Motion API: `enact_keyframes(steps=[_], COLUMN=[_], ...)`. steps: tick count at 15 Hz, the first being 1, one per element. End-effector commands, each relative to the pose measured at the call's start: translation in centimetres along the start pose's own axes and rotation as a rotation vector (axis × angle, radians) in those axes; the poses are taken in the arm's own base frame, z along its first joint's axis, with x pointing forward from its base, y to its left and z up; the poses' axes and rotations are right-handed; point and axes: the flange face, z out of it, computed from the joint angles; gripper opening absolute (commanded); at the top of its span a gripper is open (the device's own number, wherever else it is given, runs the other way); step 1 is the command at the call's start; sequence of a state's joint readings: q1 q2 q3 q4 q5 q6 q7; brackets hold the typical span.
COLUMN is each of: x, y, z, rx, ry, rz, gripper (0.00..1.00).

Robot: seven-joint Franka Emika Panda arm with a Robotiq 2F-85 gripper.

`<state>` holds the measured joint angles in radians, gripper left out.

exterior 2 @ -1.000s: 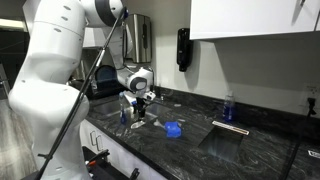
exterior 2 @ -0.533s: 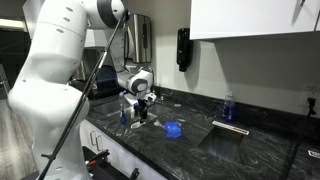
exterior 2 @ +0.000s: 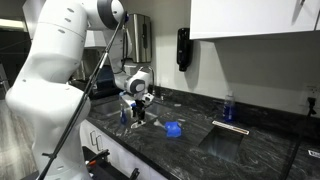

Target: Pick up the two objects from the white bowl in the sink and put them on the sink base top

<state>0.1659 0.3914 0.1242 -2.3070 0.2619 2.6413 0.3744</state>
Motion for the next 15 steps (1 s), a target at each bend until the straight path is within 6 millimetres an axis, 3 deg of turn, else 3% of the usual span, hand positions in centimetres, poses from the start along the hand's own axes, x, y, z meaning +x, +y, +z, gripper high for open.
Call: enact_keyframes(steps=[1, 7, 12, 13, 15], x=[0.6, 1.7, 2.6, 2.8, 3.2], y=[-0.5, -0.5, -0.7, -0.6, -0.4], z=[2.3, 5.4, 6.9, 6.9, 7.2], rx=[-0.04, -0.085, -0.094, -0.096, -0.105], ry=[0.047, 0.148, 0.183, 0.184, 0.187], rz=[0.025, 0.041, 0.03, 0.029, 0.031], gripper=[1.0, 1.0, 1.0, 0.75, 0.67])
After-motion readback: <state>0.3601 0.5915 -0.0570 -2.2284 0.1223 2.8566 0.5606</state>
